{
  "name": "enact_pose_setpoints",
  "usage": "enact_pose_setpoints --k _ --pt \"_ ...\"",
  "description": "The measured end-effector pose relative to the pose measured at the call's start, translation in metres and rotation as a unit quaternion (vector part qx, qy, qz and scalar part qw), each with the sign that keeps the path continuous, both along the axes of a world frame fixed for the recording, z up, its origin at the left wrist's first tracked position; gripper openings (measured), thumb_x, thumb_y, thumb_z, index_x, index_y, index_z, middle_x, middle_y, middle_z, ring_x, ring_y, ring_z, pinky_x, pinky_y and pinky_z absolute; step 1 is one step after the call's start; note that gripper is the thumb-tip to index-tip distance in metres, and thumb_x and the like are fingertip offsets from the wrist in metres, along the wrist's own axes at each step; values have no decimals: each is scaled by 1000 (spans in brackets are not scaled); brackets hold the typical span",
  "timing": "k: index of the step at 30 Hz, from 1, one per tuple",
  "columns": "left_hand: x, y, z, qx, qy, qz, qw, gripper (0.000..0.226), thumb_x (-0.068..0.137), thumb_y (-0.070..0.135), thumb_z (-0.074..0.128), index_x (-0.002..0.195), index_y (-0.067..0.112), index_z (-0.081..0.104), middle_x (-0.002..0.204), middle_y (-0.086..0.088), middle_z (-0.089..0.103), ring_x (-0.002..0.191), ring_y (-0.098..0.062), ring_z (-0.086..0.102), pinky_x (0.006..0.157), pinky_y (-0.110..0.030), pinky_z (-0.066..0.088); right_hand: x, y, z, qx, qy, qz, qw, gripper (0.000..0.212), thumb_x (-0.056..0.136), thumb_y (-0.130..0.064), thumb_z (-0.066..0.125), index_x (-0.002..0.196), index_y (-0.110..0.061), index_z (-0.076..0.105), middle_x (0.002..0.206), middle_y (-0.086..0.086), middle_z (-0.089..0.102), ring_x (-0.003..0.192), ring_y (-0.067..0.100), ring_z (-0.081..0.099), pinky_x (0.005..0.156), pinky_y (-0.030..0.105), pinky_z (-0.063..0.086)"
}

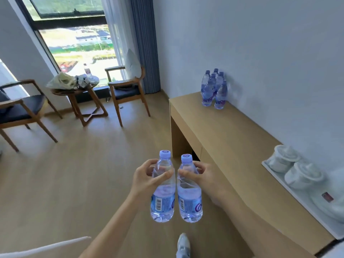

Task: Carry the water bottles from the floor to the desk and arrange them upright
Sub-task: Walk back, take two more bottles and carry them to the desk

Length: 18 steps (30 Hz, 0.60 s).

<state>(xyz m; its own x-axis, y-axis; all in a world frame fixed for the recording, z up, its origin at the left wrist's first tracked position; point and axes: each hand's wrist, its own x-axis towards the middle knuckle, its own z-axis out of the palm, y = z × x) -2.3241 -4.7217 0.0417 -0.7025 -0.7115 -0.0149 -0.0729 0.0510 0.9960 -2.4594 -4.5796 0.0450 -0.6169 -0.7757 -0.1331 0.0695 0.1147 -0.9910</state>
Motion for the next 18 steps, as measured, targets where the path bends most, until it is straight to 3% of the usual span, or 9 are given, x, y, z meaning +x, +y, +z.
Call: enact_pose_setpoints --k 5,13,18 --pt "-104 -84 8 -5 -3 -8 1000 43 65 21 89 102 13 68 91 -5 76 85 -27 73 76 -42 60 -101 -79 0 9 18 -19 1000 20 73 -37 82 89 -27 75 85 -2 77 78 13 73 64 19 54" --pt "-247 -189 7 1 -25 -56 998 38 65 28 89 97 26 67 92 0 76 86 -20 73 74 -36 59 -234 -168 4 -2 15 -90 996 21 70 -34 85 82 -20 74 72 -5 72 66 7 66 59 16 49" --pt "-331 -245 -8 -11 -37 -104 994 42 61 29 90 95 22 66 89 1 76 82 -17 73 68 -28 57 -301 -214 -13 13 36 -159 987 39 60 -46 84 83 -17 72 82 11 71 70 9 66 64 21 51"
